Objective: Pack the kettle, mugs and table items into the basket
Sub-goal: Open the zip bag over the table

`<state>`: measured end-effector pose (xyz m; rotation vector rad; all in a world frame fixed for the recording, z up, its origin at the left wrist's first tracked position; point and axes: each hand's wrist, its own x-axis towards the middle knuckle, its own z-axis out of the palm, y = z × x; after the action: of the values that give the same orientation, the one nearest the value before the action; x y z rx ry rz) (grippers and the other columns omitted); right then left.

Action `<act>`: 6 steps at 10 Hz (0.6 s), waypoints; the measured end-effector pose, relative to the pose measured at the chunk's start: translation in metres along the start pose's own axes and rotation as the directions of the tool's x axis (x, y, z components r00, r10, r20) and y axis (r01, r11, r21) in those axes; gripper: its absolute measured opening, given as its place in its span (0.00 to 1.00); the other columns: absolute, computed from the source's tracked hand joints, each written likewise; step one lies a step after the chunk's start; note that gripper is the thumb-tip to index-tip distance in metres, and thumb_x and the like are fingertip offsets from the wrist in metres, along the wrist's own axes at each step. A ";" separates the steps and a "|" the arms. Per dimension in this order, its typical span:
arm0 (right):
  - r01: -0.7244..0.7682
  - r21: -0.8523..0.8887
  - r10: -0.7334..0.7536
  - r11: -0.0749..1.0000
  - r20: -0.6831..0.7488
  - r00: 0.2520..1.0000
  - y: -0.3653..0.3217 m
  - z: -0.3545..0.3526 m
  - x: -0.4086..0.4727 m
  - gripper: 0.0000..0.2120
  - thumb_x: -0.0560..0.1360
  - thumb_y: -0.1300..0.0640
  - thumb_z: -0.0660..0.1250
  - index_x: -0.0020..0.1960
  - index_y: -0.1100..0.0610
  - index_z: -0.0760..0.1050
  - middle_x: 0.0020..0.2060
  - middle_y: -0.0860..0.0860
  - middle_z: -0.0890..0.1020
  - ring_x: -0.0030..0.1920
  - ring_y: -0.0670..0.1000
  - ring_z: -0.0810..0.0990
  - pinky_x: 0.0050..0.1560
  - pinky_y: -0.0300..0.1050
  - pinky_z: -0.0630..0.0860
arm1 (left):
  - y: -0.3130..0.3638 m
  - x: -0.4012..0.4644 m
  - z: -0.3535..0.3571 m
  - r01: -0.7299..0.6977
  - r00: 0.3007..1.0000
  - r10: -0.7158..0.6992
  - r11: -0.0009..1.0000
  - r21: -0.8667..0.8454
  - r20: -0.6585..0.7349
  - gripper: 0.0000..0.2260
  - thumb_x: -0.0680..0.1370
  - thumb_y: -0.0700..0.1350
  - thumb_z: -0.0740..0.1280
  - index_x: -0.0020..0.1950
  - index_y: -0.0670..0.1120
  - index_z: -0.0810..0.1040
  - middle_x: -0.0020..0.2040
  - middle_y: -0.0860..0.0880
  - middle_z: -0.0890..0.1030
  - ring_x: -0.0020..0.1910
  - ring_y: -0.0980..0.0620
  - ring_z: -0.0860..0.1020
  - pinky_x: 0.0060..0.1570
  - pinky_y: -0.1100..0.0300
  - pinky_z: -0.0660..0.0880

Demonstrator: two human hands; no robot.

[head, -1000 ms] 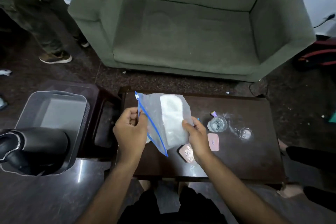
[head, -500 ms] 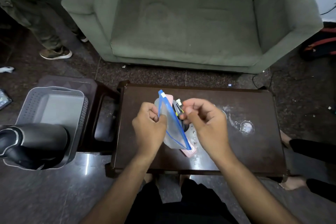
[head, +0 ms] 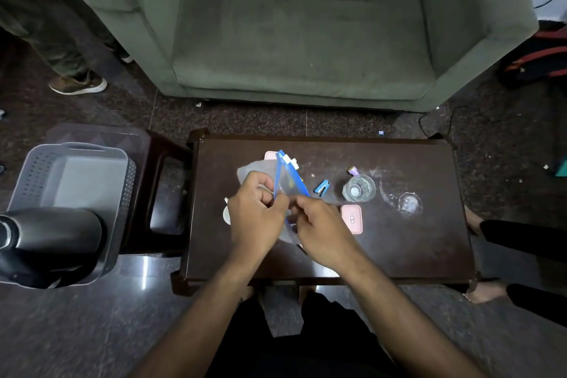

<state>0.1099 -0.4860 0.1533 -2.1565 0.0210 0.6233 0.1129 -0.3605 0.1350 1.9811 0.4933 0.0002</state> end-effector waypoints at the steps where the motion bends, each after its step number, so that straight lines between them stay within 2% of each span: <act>1: -0.090 0.247 0.070 0.965 0.089 0.994 0.002 -0.001 0.004 0.14 0.80 0.68 0.56 0.45 0.58 0.79 0.36 0.53 0.80 0.39 0.47 0.75 0.43 0.50 0.75 | 0.004 -0.007 0.005 -0.030 0.998 0.031 0.999 -0.017 0.060 0.09 0.72 0.39 0.72 0.42 0.50 0.73 0.27 0.49 0.80 0.22 0.55 0.72 0.26 0.71 0.65; 2: -0.111 0.339 0.103 0.934 0.040 0.994 0.004 -0.001 0.007 0.17 0.79 0.69 0.58 0.55 0.54 0.81 0.43 0.48 0.86 0.42 0.45 0.80 0.47 0.47 0.77 | 0.007 -0.015 0.009 -0.050 0.995 0.055 0.997 -0.061 0.085 0.09 0.74 0.40 0.72 0.42 0.50 0.73 0.26 0.47 0.78 0.21 0.58 0.69 0.25 0.67 0.65; 3: -0.133 0.366 0.130 0.921 0.033 0.991 0.005 -0.003 0.011 0.17 0.76 0.72 0.59 0.52 0.53 0.79 0.39 0.45 0.84 0.39 0.40 0.81 0.41 0.37 0.78 | 0.009 -0.025 0.011 -0.037 0.993 0.051 0.991 -0.125 0.108 0.09 0.73 0.41 0.72 0.42 0.50 0.73 0.26 0.48 0.78 0.22 0.57 0.70 0.26 0.62 0.67; 4: -0.174 0.257 0.171 0.951 0.035 0.985 0.006 -0.001 0.015 0.17 0.75 0.70 0.59 0.34 0.51 0.71 0.25 0.42 0.76 0.29 0.38 0.73 0.31 0.34 0.69 | 0.015 -0.035 0.014 -0.024 0.985 0.057 0.981 -0.194 0.164 0.08 0.73 0.42 0.72 0.42 0.50 0.73 0.25 0.49 0.75 0.22 0.58 0.68 0.26 0.63 0.66; 5: -0.242 0.366 0.237 0.898 0.061 0.970 0.011 -0.007 0.018 0.20 0.76 0.71 0.59 0.31 0.52 0.61 0.25 0.45 0.67 0.27 0.40 0.67 0.29 0.37 0.65 | 0.022 -0.046 0.019 -0.057 0.974 0.101 0.976 -0.212 0.203 0.08 0.73 0.41 0.72 0.42 0.50 0.74 0.27 0.46 0.76 0.22 0.59 0.68 0.26 0.66 0.66; 6: -0.373 0.720 0.383 0.585 0.159 0.910 0.004 0.004 0.003 0.17 0.72 0.74 0.69 0.32 0.57 0.72 0.19 0.59 0.67 0.22 0.44 0.75 0.30 0.27 0.72 | 0.023 -0.052 0.024 -0.079 0.958 0.129 0.978 -0.195 0.257 0.09 0.73 0.40 0.73 0.43 0.49 0.74 0.27 0.47 0.76 0.24 0.58 0.69 0.28 0.66 0.67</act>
<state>0.1104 -0.4846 0.1471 -1.3367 0.6618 0.6856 0.0784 -0.4073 0.1557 1.7894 0.2032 -0.1505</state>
